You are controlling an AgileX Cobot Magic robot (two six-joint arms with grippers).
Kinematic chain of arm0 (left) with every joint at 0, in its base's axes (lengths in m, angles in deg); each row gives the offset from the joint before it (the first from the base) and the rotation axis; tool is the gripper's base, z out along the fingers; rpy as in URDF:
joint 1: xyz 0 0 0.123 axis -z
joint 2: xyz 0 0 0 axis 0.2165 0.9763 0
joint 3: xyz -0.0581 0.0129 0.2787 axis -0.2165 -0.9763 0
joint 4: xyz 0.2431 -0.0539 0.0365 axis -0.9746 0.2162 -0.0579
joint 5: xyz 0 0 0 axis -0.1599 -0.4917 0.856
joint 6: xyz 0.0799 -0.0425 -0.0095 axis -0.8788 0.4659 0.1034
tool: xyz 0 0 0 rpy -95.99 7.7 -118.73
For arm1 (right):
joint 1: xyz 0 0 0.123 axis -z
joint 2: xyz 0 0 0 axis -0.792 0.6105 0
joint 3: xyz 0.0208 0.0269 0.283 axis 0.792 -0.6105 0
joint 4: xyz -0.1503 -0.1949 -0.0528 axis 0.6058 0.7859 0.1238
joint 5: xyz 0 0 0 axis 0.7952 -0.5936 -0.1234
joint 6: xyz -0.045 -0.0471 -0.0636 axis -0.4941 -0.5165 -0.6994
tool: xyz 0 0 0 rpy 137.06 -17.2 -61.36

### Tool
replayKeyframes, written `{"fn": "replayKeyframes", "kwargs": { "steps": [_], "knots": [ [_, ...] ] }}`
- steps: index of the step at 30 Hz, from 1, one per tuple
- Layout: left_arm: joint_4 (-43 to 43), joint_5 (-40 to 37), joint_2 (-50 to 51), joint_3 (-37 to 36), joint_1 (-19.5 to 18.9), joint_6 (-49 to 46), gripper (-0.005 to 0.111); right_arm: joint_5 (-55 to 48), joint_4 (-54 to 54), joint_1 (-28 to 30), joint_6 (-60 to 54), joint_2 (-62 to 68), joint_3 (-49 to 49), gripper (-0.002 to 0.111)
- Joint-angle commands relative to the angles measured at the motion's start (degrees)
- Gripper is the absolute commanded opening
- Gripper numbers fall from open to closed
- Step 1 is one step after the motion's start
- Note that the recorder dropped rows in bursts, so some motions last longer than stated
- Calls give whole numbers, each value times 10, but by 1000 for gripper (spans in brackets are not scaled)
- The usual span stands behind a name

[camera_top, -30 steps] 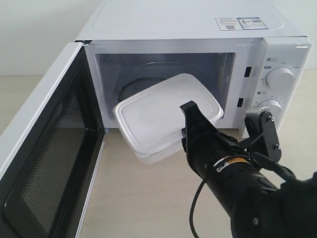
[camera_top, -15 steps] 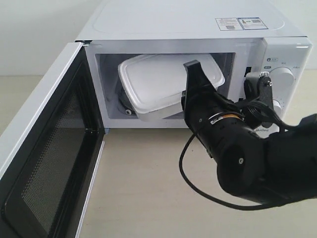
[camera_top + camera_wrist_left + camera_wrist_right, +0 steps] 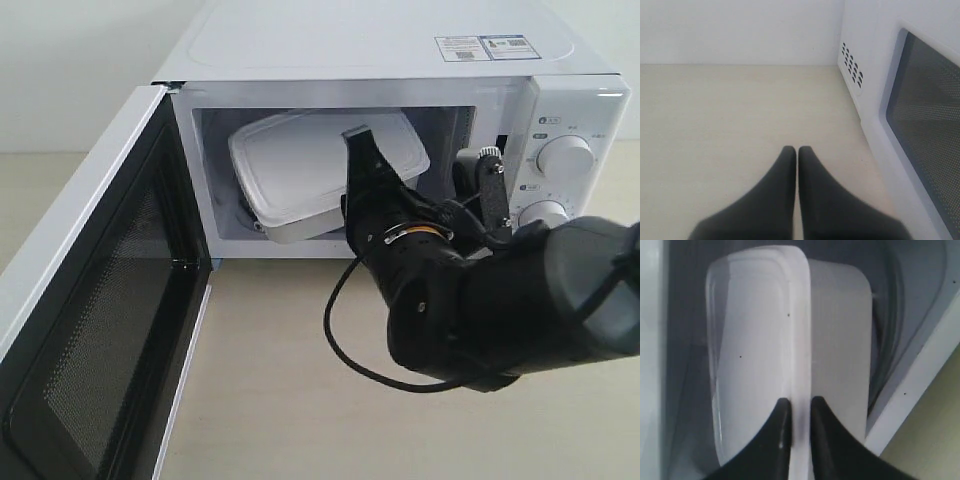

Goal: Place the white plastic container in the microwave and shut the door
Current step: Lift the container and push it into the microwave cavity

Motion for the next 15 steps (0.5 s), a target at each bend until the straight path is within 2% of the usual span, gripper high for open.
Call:
{"fn": "replayKeyframes", "kwargs": {
  "steps": [1,6,15],
  "knots": [
    [1,0,-1,-2,-2,0,4,23,8,2,4,26,41,0],
    [1,0,-1,-2,-2,0,4,17,6,2,-1,55,85,0],
    [1,0,-1,-2,-2,0,4,52,-33,7,-3,76,96,0]
  ]
}}
